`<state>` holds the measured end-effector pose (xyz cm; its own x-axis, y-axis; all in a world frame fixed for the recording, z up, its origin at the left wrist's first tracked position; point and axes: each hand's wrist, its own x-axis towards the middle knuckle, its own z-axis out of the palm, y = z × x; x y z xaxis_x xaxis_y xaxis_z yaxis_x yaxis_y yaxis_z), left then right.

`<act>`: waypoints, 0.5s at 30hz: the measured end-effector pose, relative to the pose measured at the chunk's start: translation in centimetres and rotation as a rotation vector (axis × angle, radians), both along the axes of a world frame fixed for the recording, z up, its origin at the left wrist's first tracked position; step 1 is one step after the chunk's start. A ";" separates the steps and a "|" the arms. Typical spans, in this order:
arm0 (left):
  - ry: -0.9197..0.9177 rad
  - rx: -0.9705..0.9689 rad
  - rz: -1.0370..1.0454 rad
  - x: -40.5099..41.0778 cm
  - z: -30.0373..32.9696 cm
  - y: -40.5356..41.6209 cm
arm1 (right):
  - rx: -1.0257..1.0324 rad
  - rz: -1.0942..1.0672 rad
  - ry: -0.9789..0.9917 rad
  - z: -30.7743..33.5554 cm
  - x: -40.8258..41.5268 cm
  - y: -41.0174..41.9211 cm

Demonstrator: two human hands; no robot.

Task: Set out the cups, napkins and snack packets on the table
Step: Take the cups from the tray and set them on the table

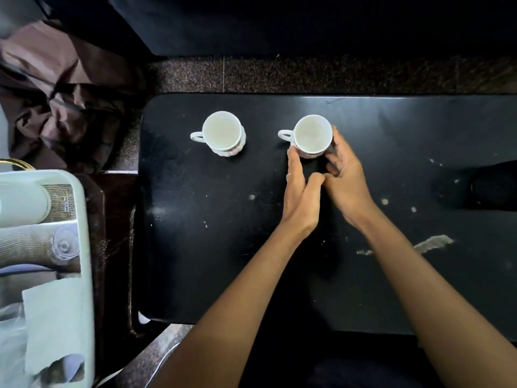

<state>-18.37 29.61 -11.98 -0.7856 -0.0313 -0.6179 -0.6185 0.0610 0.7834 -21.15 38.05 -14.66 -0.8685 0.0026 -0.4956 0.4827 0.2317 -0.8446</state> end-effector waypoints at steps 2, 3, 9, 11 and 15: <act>-0.008 0.000 -0.014 0.0 -0.3 -0.2 | 0.001 -0.007 -0.010 0.0 0.1 0.0; -0.015 -0.003 -0.023 0.1 -0.5 -0.4 | 0.006 -0.030 -0.017 -0.1 0.2 -0.1; 0.087 -0.115 0.199 2.1 -0.3 -1.4 | 0.204 -0.342 0.022 0.6 2.2 -1.7; 0.173 -0.177 0.338 3.5 0.1 -2.2 | 0.192 -0.319 0.021 1.0 3.8 -3.3; 0.260 -0.288 0.505 6.4 0.6 -5.0 | 0.134 -0.162 0.021 2.4 7.0 -7.3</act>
<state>-11.97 24.57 -11.42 -0.7538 -0.5733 -0.3210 -0.4182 0.0418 0.9074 -14.14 30.71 -12.31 -0.8613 0.2080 -0.4635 0.5057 0.2629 -0.8217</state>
